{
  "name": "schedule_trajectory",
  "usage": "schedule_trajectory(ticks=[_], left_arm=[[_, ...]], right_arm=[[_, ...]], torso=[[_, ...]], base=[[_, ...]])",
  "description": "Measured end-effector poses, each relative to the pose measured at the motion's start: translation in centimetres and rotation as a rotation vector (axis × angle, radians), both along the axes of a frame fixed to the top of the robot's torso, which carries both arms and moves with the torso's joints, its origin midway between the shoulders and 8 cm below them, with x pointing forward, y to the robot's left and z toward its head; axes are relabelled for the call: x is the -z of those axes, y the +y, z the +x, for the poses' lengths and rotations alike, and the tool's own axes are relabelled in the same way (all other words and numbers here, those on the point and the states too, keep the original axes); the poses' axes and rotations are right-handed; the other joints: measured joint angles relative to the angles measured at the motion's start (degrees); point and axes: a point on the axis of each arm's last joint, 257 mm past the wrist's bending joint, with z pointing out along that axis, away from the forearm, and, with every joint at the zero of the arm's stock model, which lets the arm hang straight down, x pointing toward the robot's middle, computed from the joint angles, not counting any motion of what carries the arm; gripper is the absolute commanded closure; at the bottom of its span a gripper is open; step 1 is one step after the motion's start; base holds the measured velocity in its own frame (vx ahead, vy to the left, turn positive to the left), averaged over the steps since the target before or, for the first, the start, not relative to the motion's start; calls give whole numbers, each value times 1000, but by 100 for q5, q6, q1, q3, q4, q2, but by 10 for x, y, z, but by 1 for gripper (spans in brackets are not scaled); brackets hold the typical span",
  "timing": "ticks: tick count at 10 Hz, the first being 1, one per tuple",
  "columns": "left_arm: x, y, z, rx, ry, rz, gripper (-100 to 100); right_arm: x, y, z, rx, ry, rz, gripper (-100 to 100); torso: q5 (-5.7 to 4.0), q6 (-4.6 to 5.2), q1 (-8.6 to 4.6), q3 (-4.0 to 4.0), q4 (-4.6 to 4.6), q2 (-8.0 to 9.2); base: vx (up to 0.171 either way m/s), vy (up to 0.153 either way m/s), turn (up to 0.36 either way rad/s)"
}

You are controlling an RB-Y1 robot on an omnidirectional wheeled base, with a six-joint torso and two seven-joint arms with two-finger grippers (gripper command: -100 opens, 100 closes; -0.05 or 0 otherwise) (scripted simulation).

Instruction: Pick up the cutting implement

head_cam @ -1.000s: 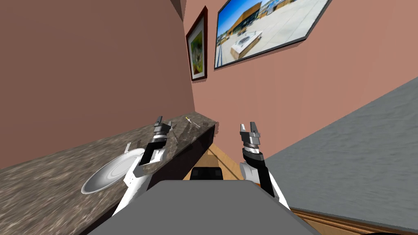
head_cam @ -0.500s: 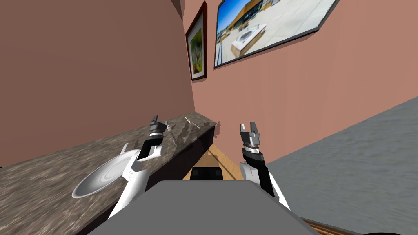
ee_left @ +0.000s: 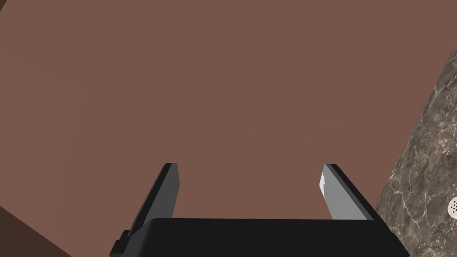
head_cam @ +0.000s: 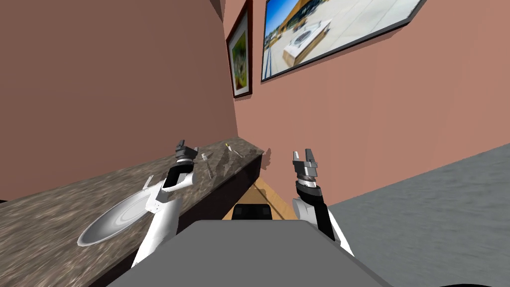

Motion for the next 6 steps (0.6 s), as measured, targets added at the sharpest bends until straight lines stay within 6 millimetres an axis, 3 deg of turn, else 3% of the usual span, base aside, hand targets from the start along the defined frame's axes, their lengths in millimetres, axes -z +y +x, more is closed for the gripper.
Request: schedule_trajectory(ticks=[6], left_arm=[[18, 72, -2, -127, 31, -167, -100]], right_arm=[[0, 0, 0, 0, 0, 0, 0]], torso=[[0, -1, 2, 2, 1, 4]], base=[[42, -56, 55]])
